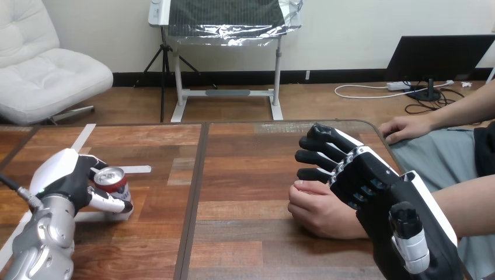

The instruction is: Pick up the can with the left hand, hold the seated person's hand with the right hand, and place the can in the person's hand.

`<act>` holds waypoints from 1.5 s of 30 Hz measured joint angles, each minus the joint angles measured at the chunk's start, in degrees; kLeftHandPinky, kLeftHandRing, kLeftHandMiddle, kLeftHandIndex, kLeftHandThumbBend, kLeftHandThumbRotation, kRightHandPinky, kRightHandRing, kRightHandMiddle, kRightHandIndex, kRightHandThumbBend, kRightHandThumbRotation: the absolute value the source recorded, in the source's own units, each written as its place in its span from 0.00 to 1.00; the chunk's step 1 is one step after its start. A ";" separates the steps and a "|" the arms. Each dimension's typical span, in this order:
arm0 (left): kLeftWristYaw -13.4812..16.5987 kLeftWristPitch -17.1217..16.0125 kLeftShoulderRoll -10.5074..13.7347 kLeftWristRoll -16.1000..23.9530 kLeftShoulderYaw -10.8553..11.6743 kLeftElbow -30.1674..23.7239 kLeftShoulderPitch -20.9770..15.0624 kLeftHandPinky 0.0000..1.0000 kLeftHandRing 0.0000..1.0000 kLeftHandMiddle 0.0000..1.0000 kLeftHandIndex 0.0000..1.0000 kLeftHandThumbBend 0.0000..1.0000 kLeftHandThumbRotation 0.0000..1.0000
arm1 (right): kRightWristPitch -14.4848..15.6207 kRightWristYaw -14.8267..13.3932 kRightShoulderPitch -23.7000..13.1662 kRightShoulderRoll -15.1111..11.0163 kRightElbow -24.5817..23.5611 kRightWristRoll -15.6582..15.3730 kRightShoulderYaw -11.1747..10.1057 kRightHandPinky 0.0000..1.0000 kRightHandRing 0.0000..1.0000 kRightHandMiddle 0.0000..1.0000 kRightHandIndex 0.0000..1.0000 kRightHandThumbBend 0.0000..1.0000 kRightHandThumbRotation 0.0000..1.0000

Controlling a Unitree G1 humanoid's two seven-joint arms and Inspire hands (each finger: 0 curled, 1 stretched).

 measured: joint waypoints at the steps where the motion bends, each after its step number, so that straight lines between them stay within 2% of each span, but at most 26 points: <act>1: 0.11 -0.05 -0.01 -0.05 0.01 0.00 0.00 0.42 0.54 0.62 0.65 0.75 0.00 | 0.00 0.00 0.00 0.00 0.00 0.00 0.00 0.78 0.84 0.86 0.86 0.95 0.87; 27: 0.95 -0.23 -0.83 -2.22 0.40 -0.02 -0.01 0.46 0.54 0.60 0.65 0.74 0.00 | 0.01 -0.08 0.00 0.00 0.00 -0.02 0.00 0.78 0.84 0.86 0.86 0.96 0.86; 45: 1.38 -0.23 -1.33 -2.23 0.41 -0.04 -0.01 0.45 0.53 0.59 0.63 0.73 0.00 | 0.01 -0.12 0.00 0.00 0.00 -0.04 0.00 0.78 0.84 0.86 0.86 0.96 0.86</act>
